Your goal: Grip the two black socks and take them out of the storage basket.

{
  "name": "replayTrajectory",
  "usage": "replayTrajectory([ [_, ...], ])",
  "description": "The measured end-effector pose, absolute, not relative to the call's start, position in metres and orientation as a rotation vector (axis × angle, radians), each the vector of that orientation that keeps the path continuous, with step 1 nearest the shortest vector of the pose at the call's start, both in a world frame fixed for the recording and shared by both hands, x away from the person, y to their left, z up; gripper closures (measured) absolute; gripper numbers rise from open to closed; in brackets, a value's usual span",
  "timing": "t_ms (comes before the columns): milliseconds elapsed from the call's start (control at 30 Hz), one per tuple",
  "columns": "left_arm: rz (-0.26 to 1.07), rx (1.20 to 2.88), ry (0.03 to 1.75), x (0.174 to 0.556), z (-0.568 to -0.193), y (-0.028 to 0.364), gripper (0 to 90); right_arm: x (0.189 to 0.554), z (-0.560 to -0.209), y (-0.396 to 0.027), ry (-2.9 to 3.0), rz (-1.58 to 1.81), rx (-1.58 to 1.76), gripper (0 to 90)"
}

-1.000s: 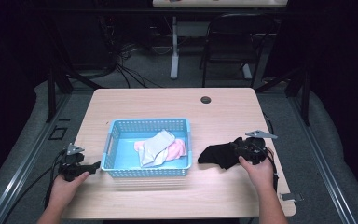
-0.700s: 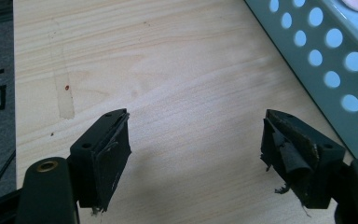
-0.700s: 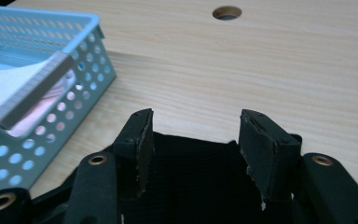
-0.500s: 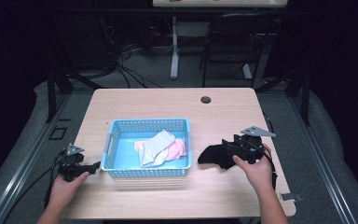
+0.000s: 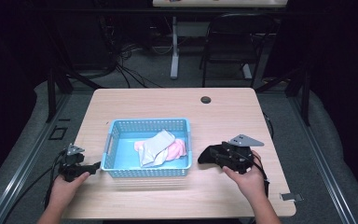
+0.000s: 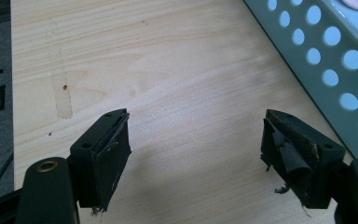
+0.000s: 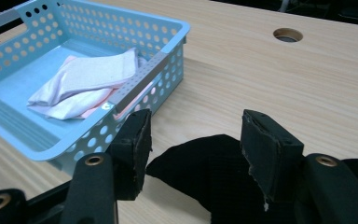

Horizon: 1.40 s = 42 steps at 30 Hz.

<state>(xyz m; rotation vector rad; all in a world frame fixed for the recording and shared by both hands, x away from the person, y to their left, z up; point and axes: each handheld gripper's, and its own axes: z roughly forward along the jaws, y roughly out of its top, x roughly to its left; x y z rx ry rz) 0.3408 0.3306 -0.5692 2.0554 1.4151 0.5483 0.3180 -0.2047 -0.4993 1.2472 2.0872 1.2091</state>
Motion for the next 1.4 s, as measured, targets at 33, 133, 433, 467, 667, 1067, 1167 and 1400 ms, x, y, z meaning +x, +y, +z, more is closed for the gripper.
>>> replayTrajectory([
  [33,0.548,2.055,1.415,0.341,-0.569,0.331,23.7,0.317,-0.501,-0.202,2.093,1.218,1.240,43.2],
  [133,0.548,2.055,1.416,0.341,-0.569,0.331,23.7,0.314,-0.505,-0.197,2.111,1.218,1.224,43.2],
  [433,0.546,2.049,1.420,0.341,-0.570,0.330,23.7,0.309,-0.524,-0.191,2.114,1.232,1.200,43.3],
  [467,0.545,2.048,1.420,0.341,-0.570,0.331,23.7,0.309,-0.526,-0.191,2.115,1.229,1.197,43.5],
  [667,0.547,2.040,1.421,0.341,-0.569,0.332,23.7,0.313,-0.542,-0.194,2.138,1.241,1.233,44.1],
  [1067,0.550,2.030,1.424,0.340,-0.567,0.333,23.7,0.314,-0.555,-0.188,2.167,1.164,1.188,45.1],
  [1167,0.551,2.033,1.418,0.340,-0.567,0.333,23.7,0.315,-0.555,-0.189,2.150,1.157,1.186,43.6],
  [1400,0.551,2.032,1.418,0.340,-0.566,0.334,23.6,0.317,-0.552,-0.194,2.103,1.220,1.199,41.6],
])
